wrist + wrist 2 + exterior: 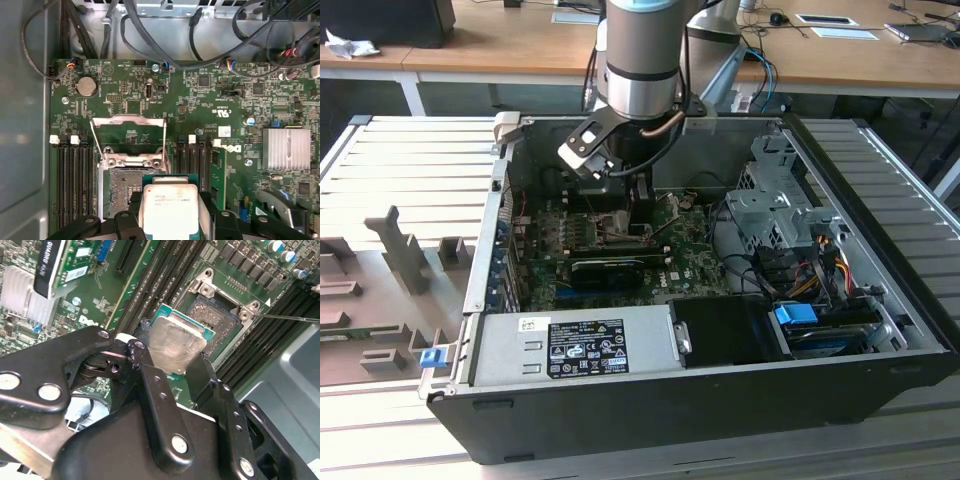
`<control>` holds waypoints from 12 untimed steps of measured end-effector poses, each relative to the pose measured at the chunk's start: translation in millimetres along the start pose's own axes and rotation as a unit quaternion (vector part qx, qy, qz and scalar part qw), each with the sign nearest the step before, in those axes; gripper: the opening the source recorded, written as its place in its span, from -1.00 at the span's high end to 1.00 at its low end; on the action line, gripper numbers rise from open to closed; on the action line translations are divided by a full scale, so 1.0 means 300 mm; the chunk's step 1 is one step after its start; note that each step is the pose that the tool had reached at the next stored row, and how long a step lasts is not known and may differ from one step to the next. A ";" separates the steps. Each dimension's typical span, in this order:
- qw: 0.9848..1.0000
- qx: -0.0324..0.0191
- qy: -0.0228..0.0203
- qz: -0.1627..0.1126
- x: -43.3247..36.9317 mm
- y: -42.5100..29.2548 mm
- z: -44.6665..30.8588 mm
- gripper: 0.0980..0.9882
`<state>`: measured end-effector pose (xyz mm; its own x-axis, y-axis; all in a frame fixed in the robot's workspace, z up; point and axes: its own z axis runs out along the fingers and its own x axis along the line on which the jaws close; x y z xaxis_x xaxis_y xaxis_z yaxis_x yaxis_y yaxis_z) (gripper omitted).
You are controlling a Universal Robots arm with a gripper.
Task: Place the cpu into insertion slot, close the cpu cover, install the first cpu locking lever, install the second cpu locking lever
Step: 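Place the cpu into insertion slot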
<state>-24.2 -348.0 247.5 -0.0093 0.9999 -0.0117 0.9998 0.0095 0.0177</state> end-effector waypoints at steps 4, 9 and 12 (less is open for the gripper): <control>1.000 0.000 0.000 0.000 0.010 -0.007 0.004 0.03; 1.000 0.000 0.000 0.000 0.043 -0.015 0.032 0.03; 1.000 0.000 0.001 -0.001 0.056 -0.019 0.047 0.03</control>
<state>-29.7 -331.5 233.2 -0.0112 0.9999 -0.0096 0.9998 0.0113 0.0179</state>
